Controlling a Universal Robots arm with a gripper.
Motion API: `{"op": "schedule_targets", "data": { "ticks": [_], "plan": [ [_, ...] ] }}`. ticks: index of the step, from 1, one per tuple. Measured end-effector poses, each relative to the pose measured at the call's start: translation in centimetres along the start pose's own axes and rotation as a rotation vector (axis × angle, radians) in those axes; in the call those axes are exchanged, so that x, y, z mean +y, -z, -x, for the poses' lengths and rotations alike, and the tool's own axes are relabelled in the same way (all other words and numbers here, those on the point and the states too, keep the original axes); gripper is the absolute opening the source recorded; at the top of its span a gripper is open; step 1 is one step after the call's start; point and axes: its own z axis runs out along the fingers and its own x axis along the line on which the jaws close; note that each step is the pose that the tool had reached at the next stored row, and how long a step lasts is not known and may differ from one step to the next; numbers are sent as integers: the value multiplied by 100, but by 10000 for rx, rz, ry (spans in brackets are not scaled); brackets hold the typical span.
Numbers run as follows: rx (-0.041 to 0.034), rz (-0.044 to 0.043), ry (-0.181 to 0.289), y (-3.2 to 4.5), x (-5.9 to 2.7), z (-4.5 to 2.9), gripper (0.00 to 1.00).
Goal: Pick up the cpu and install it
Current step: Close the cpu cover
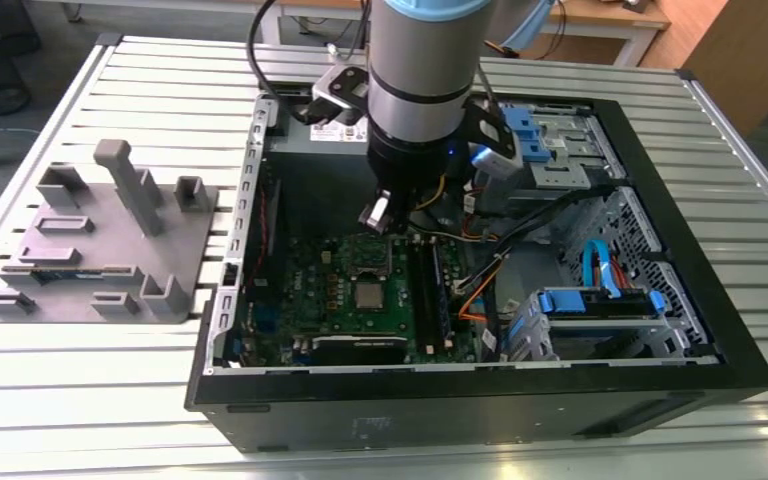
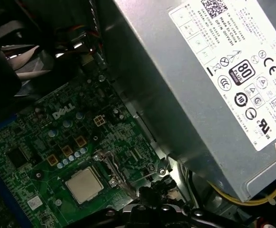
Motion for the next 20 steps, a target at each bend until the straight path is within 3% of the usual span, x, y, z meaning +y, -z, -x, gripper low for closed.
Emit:
{"op": "schedule_targets", "data": {
  "ticks": [20],
  "plan": [
    [8,23,203,26,-110,-176,11]
  ]
}}
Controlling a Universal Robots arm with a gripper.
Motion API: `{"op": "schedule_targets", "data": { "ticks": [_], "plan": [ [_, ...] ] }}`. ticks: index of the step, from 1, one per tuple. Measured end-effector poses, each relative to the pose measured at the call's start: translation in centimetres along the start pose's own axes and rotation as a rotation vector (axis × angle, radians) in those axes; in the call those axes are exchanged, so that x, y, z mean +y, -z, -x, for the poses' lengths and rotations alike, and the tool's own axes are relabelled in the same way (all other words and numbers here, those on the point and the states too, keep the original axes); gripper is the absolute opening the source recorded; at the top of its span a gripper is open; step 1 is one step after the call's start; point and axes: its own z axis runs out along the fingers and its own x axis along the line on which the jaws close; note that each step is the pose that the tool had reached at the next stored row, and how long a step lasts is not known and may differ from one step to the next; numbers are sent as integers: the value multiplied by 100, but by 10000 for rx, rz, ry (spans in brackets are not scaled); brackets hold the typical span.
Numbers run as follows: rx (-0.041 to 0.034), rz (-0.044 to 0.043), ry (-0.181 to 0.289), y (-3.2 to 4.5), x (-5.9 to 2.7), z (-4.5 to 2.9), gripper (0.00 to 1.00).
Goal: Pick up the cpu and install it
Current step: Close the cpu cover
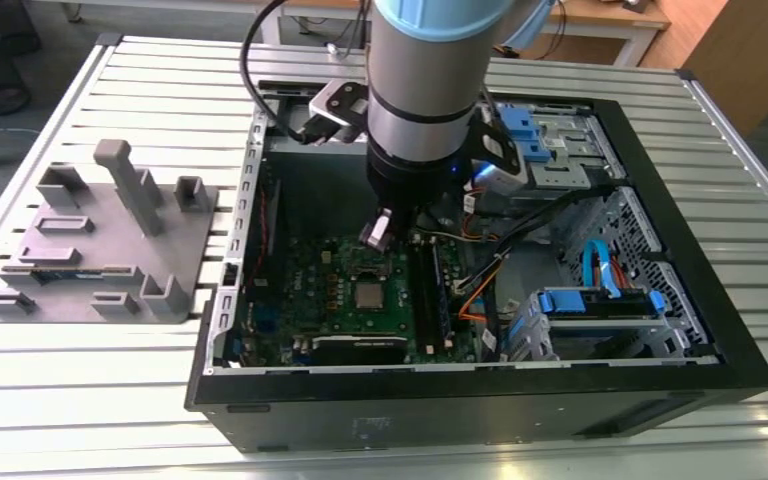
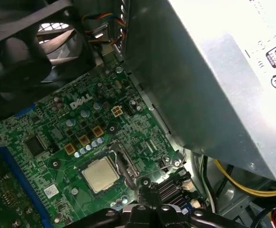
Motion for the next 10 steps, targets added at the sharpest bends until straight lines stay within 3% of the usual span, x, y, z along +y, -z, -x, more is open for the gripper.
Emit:
{"op": "schedule_targets", "data": {
  "ticks": [10],
  "plan": [
    [7,1,34,7,-35,-55,11]
  ]
}}
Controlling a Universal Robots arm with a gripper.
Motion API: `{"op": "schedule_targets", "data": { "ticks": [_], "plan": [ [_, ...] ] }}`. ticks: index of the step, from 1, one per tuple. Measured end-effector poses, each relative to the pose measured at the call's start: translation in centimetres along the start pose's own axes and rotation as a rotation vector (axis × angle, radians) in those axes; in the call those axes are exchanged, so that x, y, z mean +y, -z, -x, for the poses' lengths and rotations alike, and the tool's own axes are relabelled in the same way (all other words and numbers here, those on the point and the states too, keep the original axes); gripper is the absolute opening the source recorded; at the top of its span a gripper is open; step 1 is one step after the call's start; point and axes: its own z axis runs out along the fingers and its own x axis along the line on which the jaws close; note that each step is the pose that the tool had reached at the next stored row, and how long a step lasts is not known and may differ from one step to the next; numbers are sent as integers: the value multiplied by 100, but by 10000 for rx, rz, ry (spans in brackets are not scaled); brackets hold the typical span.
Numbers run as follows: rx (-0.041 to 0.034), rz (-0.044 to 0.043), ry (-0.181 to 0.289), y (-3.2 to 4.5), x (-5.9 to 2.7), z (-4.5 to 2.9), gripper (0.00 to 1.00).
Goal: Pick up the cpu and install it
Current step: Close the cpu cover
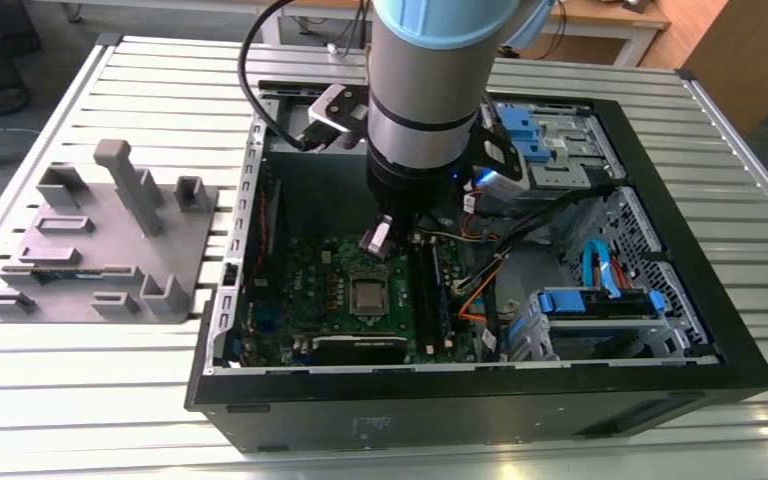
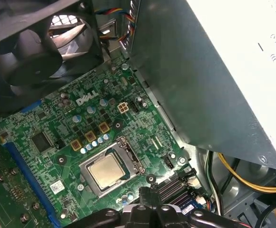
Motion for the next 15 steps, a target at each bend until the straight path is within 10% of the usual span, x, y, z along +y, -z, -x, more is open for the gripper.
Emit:
{"op": "schedule_targets", "data": {
  "ticks": [15],
  "plan": [
    [9,-7,1,-2,37,-24,11]
  ]
}}
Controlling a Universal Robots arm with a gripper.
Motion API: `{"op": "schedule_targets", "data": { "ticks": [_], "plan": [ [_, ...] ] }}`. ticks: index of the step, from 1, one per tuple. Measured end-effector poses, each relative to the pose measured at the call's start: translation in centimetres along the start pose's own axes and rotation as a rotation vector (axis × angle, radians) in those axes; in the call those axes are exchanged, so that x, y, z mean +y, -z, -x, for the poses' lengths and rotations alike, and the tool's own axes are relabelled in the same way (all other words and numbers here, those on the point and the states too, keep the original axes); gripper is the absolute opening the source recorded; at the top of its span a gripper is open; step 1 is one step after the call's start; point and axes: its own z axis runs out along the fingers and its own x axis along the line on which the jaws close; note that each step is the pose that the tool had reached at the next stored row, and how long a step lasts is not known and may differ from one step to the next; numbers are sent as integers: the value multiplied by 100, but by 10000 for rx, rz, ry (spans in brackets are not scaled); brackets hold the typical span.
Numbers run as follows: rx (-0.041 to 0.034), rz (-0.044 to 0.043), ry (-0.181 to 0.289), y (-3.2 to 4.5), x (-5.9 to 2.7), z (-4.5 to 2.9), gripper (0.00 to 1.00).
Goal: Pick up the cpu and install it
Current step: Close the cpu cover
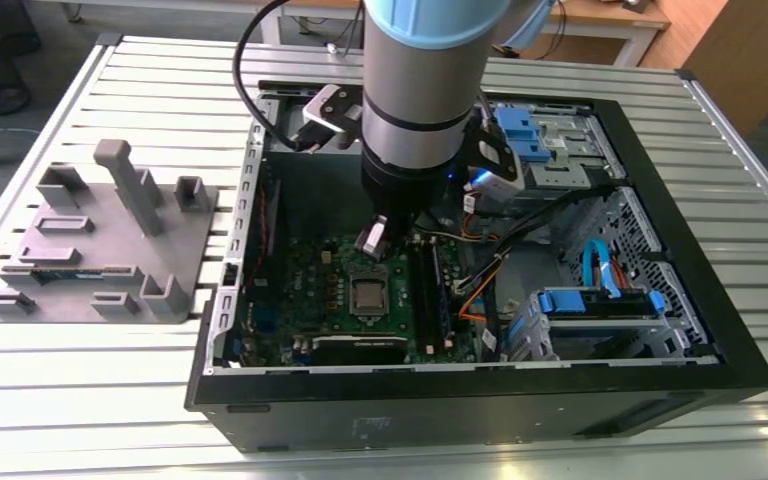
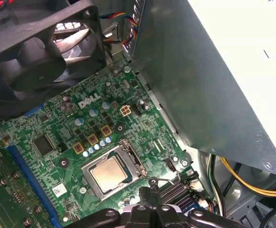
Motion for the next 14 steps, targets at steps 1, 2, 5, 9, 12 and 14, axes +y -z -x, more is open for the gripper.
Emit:
{"op": "schedule_targets", "data": {
  "ticks": [1,2,5,9,12,14],
  "plan": [
    [-1,0,0,-1,1,0,11],
    [-1,0,0,-1,1,0,11],
    [0,0,0,-1,1,-1,11],
    [0,0,0,-1,1,-1,11],
    [11,-8,-1,-3,3,-2,11],
    [79,-50,2,-3,10,-6,11]
  ]
}}
